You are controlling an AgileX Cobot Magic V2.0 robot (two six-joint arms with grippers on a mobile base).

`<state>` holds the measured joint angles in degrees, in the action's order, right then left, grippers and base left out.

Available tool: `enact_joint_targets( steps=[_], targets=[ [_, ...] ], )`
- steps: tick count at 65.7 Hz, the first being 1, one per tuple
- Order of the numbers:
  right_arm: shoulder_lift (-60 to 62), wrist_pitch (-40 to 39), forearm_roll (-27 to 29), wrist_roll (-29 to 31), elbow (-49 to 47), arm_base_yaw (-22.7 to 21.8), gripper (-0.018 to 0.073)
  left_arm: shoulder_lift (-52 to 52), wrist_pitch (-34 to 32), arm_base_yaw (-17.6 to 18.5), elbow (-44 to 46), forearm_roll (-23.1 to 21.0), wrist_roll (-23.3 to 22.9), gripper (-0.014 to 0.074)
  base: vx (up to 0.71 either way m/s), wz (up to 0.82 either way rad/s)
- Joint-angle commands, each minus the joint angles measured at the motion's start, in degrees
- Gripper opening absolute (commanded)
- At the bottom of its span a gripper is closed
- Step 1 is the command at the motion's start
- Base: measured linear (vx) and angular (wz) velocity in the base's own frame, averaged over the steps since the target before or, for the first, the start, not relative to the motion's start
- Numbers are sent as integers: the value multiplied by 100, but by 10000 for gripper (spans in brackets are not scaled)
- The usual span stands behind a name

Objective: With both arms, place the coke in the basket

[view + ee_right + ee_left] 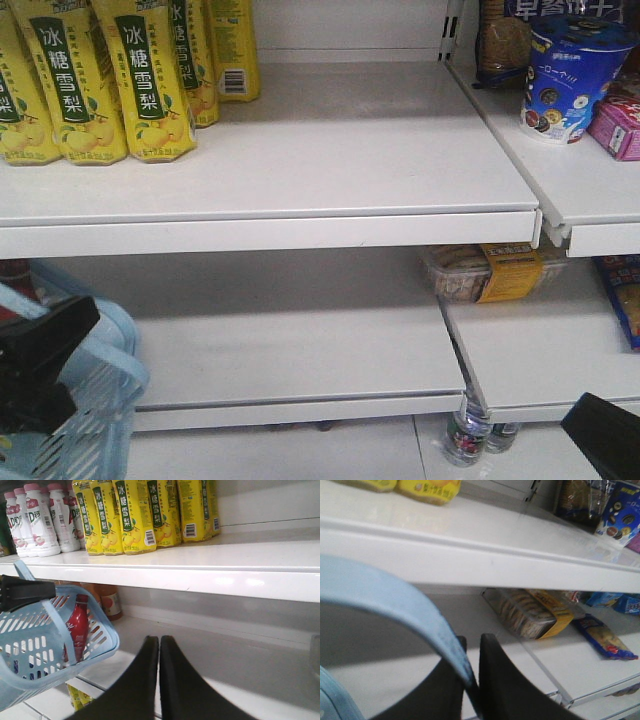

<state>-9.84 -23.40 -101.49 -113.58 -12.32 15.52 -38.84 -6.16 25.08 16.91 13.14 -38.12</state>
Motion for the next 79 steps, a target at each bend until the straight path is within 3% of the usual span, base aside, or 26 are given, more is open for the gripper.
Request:
enact_joint_targets(
  steps=[1, 7, 15, 26, 38, 62, 68, 79],
  targets=[
    [-71, 144, -55, 3, -155, -6, -5, 407, -259, 2, -99, -628, 912, -6, 0, 0],
    [-71, 144, -55, -5, -155, -6, -5, 765, -10, 2, -397, -1056, 1335, -6, 0, 0],
    [-71, 144, -55, -5, -155, -6, -5, 1161, 146, 2, -810, -1314, 1810, -6, 0, 0],
    [-71, 144, -55, -5, -155, -6, -5, 1493, 201, 2, -1424, -1314, 2479, -6, 0, 0],
    [-71, 144, -55, -5, -155, -6, -5, 1755, 505, 2, -1729, -1314, 2466, -6, 0, 0],
    [-71, 144, -55, -5, -155, -6, -5, 2815, 500, -49, -1747, -1000, 2479, -6, 0, 0],
    [-71, 144, -55, -5, -155, -6, -5, 3152, 577, -259, -1747, -1000, 2523, -6, 0, 0],
    [-71, 144, -55, -5, -155, -6, -5, 3647, 756, -1076, -1747, -1000, 2523, -6, 0, 0]
  ],
)
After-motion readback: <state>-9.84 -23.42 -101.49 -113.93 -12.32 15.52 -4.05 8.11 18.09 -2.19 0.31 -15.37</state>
